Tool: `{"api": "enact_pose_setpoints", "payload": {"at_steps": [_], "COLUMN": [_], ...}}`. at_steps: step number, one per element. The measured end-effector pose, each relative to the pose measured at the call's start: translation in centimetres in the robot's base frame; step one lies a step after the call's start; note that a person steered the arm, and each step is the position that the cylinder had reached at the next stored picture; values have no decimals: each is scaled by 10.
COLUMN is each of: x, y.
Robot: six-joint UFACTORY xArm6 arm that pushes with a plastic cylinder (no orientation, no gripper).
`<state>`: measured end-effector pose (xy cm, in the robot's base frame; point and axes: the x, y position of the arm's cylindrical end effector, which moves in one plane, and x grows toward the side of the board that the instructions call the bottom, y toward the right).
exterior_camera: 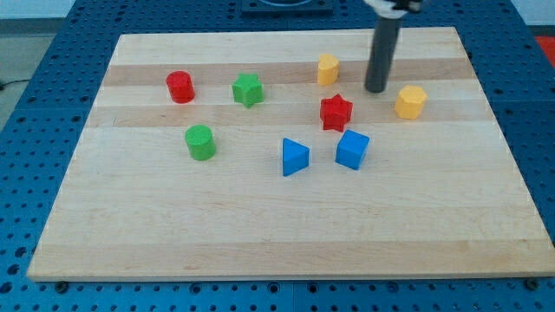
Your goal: Move the yellow hexagon towards down
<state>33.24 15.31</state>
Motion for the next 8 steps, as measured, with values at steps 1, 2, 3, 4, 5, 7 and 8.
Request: {"api": "enact_pose_setpoints", "payload": {"at_steps": [1,2,3,4,5,7,8], "x": [1,14,61,91,111,158,157], "y": [27,28,18,18,22,15,15]}}
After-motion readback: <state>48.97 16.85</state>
